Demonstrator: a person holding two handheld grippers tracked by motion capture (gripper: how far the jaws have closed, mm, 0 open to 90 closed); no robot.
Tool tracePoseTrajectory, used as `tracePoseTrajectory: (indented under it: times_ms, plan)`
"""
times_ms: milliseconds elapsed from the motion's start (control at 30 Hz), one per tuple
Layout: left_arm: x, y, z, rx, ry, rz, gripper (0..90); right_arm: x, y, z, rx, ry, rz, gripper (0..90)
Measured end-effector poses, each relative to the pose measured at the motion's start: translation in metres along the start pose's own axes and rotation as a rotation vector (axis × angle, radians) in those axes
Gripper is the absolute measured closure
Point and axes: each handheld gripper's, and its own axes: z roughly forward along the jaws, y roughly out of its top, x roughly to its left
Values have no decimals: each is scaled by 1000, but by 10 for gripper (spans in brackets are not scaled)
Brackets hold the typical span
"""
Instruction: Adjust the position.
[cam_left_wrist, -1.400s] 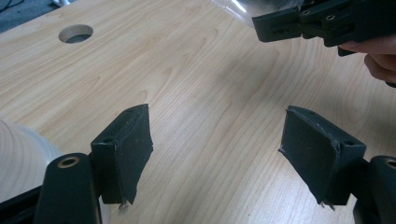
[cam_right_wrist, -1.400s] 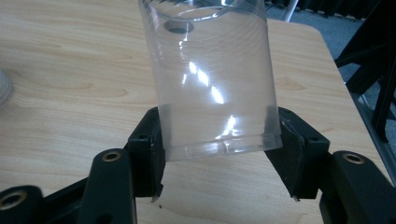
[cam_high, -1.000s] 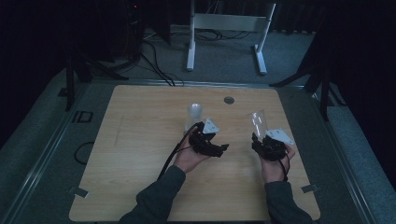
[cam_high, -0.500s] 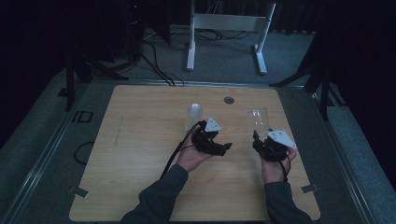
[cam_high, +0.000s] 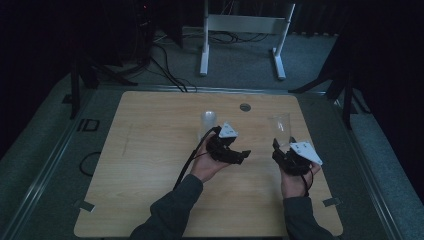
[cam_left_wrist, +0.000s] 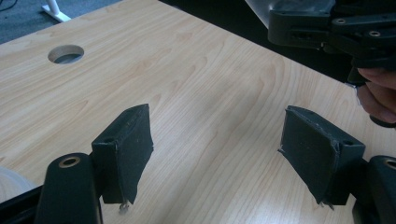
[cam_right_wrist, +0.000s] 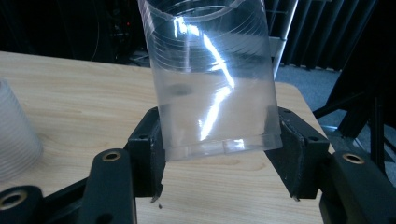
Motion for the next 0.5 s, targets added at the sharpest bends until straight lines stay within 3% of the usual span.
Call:
tracePoseTrajectory:
  times_ms: [500]
  plan:
    - [-3,14,1,-36,-37,-14,247,2,-2,-7,-49,-14,-11,418]
